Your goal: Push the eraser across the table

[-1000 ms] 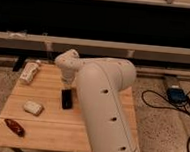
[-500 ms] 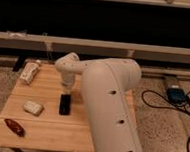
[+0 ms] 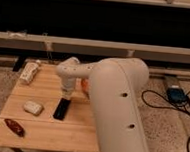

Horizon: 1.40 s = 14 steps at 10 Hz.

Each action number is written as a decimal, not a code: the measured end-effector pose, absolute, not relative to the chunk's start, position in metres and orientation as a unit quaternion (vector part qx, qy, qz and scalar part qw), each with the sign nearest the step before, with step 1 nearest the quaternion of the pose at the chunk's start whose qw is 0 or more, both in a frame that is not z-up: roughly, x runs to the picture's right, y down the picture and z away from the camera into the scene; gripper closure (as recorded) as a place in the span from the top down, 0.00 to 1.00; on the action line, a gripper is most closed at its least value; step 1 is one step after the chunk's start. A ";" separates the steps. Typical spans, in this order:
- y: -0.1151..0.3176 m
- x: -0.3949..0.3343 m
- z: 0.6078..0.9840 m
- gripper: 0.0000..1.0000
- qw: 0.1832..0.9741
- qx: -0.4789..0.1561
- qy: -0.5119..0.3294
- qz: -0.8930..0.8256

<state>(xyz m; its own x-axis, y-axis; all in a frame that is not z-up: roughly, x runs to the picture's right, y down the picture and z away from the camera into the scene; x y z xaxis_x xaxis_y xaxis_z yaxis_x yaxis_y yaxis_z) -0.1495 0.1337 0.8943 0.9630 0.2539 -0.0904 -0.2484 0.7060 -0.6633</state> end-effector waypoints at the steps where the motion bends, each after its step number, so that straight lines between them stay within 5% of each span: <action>1: 0.139 -0.150 0.890 0.00 0.923 -0.362 -0.006 0.133; 14: 0.184 -0.182 0.841 0.00 0.911 -0.399 -0.081 0.064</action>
